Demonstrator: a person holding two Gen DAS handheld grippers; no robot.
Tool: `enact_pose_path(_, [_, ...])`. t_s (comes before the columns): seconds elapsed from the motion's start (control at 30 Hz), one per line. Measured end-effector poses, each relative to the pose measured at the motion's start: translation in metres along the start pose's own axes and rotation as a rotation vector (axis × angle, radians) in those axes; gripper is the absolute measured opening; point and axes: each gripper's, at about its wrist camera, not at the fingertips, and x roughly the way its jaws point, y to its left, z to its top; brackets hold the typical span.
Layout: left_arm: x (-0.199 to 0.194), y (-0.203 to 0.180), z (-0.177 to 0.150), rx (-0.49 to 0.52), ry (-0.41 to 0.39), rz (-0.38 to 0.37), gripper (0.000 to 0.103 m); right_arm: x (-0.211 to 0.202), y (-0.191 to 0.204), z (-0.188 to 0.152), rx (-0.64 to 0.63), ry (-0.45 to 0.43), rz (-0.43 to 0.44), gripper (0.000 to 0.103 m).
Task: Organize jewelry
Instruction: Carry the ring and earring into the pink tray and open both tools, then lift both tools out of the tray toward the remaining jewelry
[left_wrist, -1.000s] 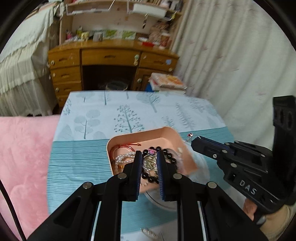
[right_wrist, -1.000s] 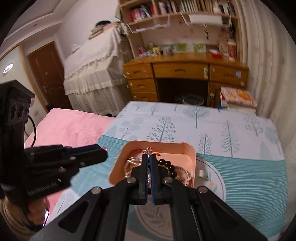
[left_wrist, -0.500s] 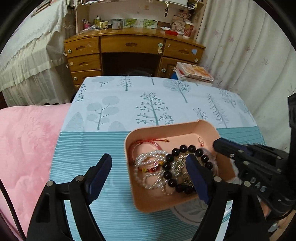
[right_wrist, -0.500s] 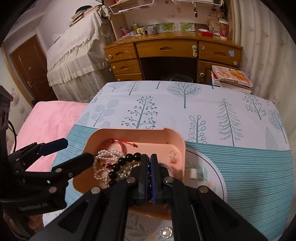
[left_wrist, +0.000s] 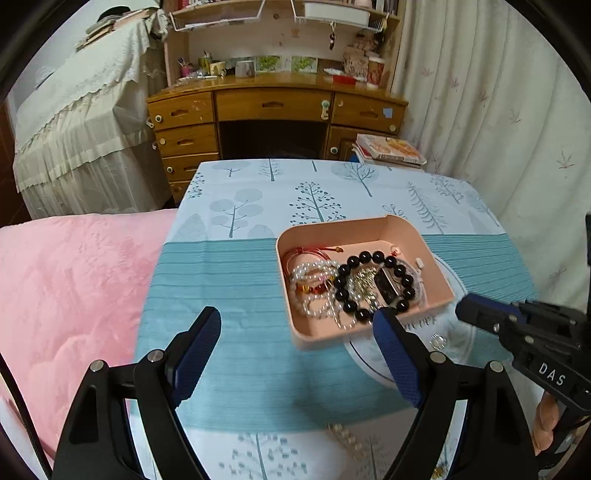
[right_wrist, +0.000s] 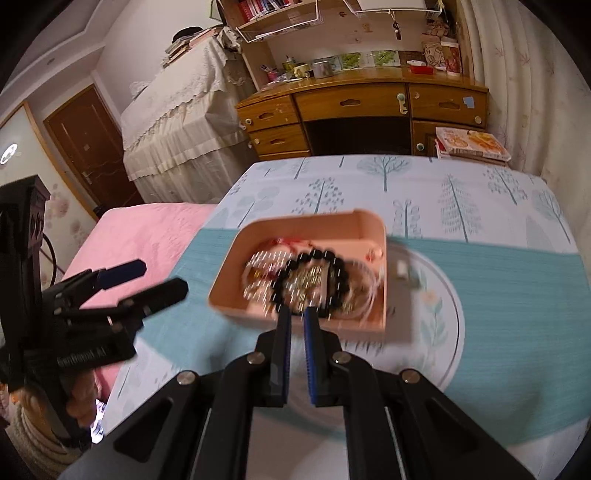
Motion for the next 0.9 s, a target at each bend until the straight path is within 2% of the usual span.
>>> enact_pose_path(0.17, [-0.020, 0.000, -0.020, -0.031, -0.012, -0.008, 0.083, -0.020, -0.004, -0.021, 0.007, -0.017, -0.009, 0.007])
enact_pose_path(0.27, [-0.027, -0.002, -0.035, -0.054, 0.005, -0.048, 0.083, -0.029, -0.006, -0.031, 0.009, -0.016, 0.005, 0.007])
enact_pose_path(0.37, [-0.034, -0.013, -0.051, -0.022, 0.014, -0.091, 0.083, -0.037, -0.005, -0.045, -0.004, -0.006, 0.016, 0.007])
enact_pose_path(0.6, [-0.043, -0.043, -0.099, 0.103, 0.040, -0.122, 0.083, -0.041, 0.005, -0.089, -0.093, 0.060, 0.015, 0.007])
enact_pose_path(0.9, [-0.040, -0.044, -0.144, 0.057, 0.122, -0.169, 0.083, -0.037, 0.022, -0.137, -0.202, 0.116, 0.043, 0.007])
